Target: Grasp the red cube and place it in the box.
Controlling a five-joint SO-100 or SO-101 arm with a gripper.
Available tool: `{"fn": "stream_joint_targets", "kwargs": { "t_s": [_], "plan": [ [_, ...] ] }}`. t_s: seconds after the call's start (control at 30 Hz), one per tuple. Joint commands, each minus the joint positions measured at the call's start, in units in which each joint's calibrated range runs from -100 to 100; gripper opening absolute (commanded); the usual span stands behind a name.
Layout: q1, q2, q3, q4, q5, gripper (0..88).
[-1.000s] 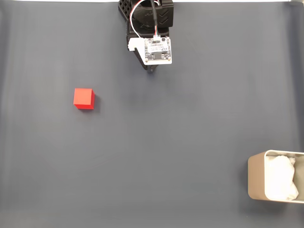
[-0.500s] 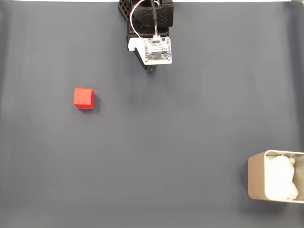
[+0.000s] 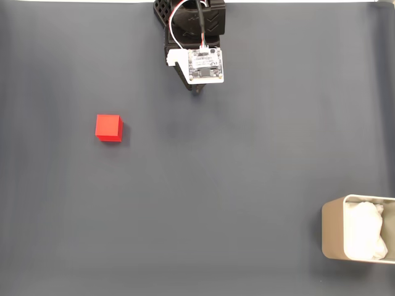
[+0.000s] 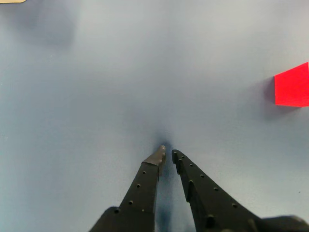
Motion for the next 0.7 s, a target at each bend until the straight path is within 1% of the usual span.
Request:
{"fn": "stream_joint_targets", "kwargs": {
  "t_s": [0.0,0.07,0.17,0.33,0.67],
  "plan": [
    [0.11,0.0,0.72,0.71,0.49,1.3],
    [0.11,0.0,0.72,-3.14,-0.1,0.8],
    [1.1,0.09,0.72,-13.14,-1.17,0.0],
    [1.74,0.09,0.72,-25.27,-0.1,0.0],
    [1.53,1.91,-1.01,-41.42,0.2,0.0]
  ]
}}
